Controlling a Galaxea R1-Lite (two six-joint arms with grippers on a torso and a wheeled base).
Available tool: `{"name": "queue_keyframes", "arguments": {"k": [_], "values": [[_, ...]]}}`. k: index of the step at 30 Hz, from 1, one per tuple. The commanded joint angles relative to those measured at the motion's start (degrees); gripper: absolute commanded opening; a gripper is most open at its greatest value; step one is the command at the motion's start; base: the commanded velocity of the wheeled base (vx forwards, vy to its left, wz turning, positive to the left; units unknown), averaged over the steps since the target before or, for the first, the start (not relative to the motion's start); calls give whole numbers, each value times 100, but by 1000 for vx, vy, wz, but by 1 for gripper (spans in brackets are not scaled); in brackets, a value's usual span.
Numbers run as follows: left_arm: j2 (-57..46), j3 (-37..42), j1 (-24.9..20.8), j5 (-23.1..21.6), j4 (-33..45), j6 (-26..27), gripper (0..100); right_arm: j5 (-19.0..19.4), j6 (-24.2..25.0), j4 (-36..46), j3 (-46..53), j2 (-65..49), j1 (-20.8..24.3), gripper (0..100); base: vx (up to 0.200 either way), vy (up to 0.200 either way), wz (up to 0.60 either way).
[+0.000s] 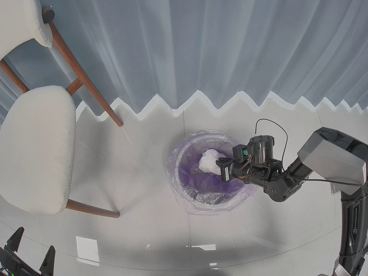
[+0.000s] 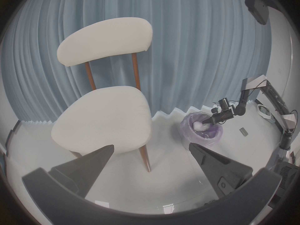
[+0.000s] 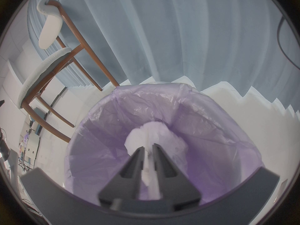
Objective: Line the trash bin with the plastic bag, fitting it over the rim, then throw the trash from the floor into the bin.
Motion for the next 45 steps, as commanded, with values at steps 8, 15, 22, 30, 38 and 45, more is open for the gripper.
{"name": "queue_keyframes", "arguments": {"k": [8,15,22,30,38,45], "values": [[24,101,11,1675,-136,-56,100,-326,279,-31,301,-490,282,100,0,0,0],[33,101,-6,1209,-100,-214,100,-678,622,30,1417,-2556,185,100,0,0,0],[33,92,-6,-100,5,-47,100,-748,675,109,3051,-4718,-773,100,0,0,0],[24,101,11,2079,-109,-434,100,-520,710,92,4203,-6361,-2012,100,0,0,0],[6,75,-692,2123,49,-460,100,-520,508,-66,4950,-7557,-2311,100,0,0,0],[-2,101,-876,1271,-100,-240,100,-502,499,-66,5635,-8146,-2566,100,0,0,0]]}}
